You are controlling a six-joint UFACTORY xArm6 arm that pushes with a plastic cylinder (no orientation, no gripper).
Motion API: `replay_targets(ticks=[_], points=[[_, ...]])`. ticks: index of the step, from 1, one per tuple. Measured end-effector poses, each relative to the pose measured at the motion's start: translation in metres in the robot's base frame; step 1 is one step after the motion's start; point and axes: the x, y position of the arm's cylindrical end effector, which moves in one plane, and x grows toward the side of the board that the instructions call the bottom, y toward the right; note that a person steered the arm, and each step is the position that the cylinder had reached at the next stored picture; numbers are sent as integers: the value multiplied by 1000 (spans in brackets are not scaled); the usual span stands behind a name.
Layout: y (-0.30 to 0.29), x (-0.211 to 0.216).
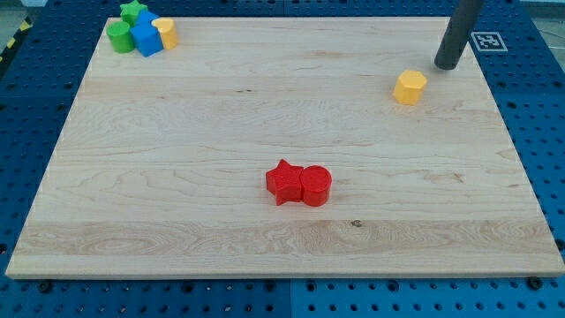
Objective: Move the yellow hexagon to the top of the red star
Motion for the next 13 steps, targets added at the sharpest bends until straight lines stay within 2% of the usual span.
replay_targets(ticks=[2,4,5,8,13], points=[[0,5],[0,46],[-1,52],[-12,54],[-69,54]])
